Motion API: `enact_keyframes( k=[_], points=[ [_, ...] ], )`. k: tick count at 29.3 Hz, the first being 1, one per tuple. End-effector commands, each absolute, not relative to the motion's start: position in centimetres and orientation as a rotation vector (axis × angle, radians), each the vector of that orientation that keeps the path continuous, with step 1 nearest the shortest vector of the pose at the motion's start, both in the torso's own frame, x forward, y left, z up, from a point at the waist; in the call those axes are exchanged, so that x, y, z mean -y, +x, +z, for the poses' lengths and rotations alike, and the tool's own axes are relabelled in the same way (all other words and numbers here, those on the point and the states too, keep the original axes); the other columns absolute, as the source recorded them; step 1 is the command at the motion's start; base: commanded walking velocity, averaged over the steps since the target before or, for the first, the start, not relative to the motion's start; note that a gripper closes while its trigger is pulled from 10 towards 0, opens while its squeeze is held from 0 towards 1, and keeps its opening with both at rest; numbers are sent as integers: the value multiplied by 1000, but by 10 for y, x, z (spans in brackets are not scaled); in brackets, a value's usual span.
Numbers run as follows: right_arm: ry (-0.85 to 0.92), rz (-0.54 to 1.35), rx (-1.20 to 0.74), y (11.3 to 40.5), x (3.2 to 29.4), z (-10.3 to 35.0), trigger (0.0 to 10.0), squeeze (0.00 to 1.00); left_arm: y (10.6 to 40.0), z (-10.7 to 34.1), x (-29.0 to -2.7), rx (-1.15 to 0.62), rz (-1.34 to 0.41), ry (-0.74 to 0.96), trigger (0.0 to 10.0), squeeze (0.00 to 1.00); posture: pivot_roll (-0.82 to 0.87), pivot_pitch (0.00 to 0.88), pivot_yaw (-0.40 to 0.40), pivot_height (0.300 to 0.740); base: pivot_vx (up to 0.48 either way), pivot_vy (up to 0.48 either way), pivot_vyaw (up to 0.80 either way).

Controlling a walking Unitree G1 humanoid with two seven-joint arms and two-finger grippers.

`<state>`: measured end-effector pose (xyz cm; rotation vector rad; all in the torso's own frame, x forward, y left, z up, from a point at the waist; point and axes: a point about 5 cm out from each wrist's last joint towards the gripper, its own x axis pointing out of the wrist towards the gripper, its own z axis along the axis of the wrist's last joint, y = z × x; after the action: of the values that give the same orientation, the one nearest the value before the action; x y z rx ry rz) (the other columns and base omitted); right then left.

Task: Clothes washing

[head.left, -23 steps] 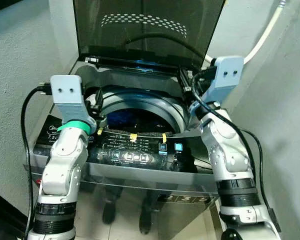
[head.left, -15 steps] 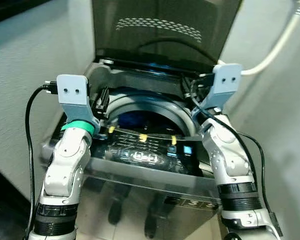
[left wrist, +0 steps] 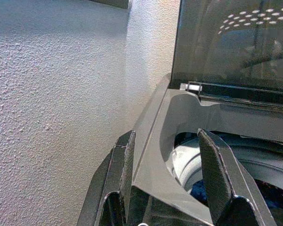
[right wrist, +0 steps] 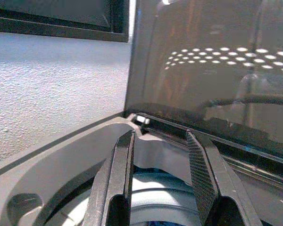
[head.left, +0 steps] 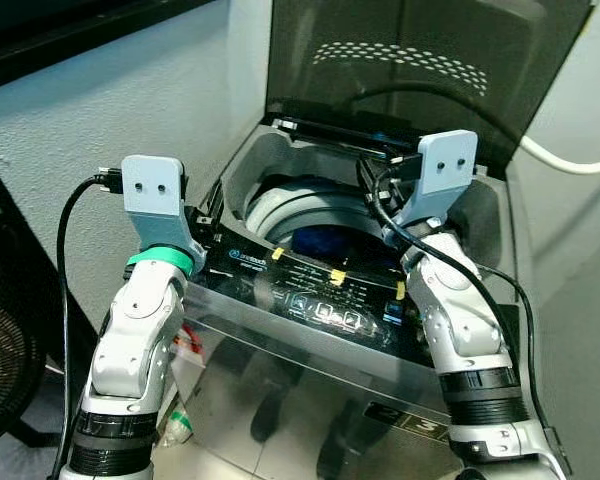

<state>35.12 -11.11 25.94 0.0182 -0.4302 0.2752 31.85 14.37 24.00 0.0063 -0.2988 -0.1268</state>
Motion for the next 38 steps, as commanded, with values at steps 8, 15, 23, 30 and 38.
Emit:
enact_keyframes(
  k=[8,15,23,30,38],
  points=[
    [-16,262,399,351,117,250,10000,0,316,231,-140,256,-152,15,10000,0,65,23,-32,740,0,0,800],
    [-30,244,386,352,124,247,10000,0,316,229,-138,242,-159,17,10000,0,60,27,-33,740,0,0,800],
    [-37,233,380,352,126,246,10000,0,317,226,-137,225,-165,25,10000,0,57,28,-32,740,0,0,800],
    [-42,203,364,354,133,243,10000,0,316,224,-135,212,-185,29,10000,0,60,32,-30,740,0,0,800],
    [-35,183,340,355,146,236,10000,0,314,222,-131,213,-223,36,10000,0,65,23,-36,740,0,0,800]
  ],
)
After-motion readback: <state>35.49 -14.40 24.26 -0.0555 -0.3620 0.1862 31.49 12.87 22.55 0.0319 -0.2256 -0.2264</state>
